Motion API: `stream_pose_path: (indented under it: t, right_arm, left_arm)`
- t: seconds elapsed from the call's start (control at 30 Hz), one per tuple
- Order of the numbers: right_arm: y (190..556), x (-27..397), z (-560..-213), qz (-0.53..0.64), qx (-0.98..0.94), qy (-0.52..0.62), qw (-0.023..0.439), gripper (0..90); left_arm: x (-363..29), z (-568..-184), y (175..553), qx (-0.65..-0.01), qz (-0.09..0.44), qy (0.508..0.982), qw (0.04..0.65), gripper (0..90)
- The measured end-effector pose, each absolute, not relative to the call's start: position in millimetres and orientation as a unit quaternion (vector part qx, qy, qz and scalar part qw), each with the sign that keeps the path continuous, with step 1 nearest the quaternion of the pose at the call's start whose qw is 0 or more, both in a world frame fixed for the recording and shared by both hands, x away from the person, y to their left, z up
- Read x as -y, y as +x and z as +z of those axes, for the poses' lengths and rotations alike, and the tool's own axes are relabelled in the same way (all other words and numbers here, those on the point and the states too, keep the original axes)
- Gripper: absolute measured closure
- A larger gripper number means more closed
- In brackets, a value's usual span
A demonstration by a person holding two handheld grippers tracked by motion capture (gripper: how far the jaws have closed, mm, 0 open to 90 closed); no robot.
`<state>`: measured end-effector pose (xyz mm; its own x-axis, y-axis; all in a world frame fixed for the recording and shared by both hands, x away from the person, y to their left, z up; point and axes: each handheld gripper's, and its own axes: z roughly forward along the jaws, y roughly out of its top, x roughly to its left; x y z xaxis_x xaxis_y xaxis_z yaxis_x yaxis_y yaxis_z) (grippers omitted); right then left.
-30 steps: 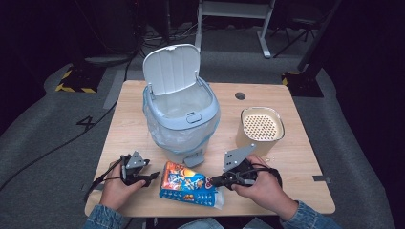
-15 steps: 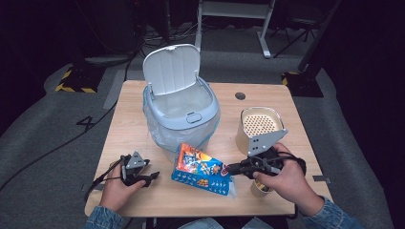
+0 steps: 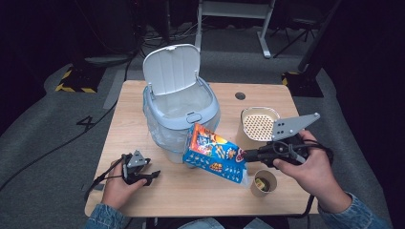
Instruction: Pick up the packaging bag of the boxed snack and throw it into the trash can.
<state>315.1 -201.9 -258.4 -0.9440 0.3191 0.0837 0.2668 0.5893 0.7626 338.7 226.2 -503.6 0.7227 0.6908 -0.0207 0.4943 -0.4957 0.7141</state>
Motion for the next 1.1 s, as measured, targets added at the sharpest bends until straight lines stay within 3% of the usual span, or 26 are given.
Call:
stream_pose_path:
  t: [0.3, 0.43, 0.73, 1.1]
  right_arm:
    - [331.3, 201.6, -225.1, 0.427, -0.884, 0.181, 0.061, 89.3]
    - [354.4, 192.2, -214.2, 0.411, -0.884, 0.21, 0.079, 89.2]
    - [393.0, 162.9, -214.8, 0.385, -0.884, 0.245, 0.096, 89.0]
    - [406.6, 137.1, -211.0, 0.369, -0.886, 0.258, 0.111, 88.3]
  left_arm:
    - [-226.1, -503.4, 337.3, -0.348, 0.14, 0.854, 0.36, 36.1]
    - [-225.8, -503.7, 336.1, -0.352, 0.139, 0.852, 0.362, 36.1]
    - [-226.2, -503.5, 336.5, -0.351, 0.139, 0.852, 0.362, 36.0]
    - [-226.2, -503.5, 337.2, -0.348, 0.139, 0.853, 0.362, 35.9]
